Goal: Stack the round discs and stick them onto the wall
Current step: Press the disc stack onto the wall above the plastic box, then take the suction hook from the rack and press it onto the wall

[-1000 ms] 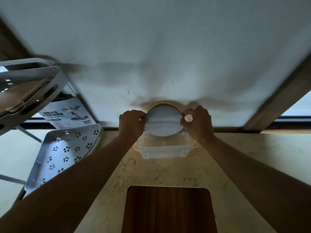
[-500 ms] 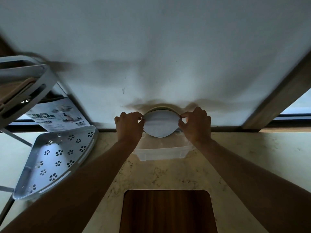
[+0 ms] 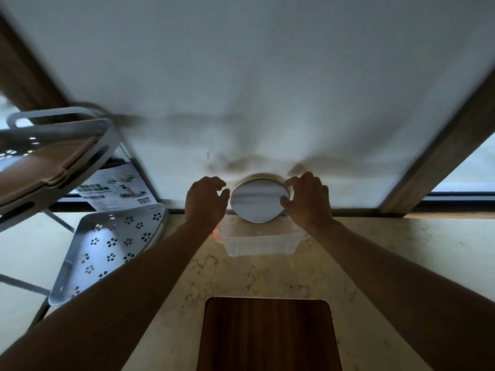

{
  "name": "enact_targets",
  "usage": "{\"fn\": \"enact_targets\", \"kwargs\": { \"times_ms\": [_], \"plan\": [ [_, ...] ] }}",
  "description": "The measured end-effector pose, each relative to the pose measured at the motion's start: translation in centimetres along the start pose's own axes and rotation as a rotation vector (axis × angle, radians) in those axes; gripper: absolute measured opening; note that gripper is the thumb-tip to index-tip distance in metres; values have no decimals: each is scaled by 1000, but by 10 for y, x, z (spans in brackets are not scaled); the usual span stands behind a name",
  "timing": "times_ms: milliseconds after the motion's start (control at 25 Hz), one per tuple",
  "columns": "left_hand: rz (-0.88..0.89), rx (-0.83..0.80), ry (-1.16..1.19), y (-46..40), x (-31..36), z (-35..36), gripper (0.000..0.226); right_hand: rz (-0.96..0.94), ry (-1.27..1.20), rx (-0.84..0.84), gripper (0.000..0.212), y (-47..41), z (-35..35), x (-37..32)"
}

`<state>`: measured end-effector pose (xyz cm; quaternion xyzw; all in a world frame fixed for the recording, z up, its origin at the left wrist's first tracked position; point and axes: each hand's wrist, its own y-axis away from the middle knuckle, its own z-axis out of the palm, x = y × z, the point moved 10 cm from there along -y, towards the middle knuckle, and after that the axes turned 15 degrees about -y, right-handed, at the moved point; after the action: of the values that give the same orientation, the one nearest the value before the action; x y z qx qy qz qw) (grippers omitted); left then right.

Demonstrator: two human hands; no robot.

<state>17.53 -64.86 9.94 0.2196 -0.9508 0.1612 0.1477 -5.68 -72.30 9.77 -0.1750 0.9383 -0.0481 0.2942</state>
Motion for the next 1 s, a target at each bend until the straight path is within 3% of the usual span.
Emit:
{"fn": "enact_targets", "kwargs": {
  "times_ms": [200,560,640,720,880,1000],
  "plan": [
    [-12,-33,-31,23,-8,-52,28,-31,-144,-185,52,24,-13,-60],
    [-52,83,-30,83,-49,-194,22,-45,-264,-264,56,75,-28,-172],
    [-60,123,-30,96,-62,-222,20,-55,-331,-283,50,84,-27,-199],
    [-32,156,-39,107,-68,-243,17,-59,-379,-273,25,90,-26,-220],
    [56,186,-99,121,-82,-274,8,-196,-410,-249,52,101,-19,-281],
    [89,243,-162,118,-103,-295,14,-238,-363,-339,64,106,4,-316]
  ]
}}
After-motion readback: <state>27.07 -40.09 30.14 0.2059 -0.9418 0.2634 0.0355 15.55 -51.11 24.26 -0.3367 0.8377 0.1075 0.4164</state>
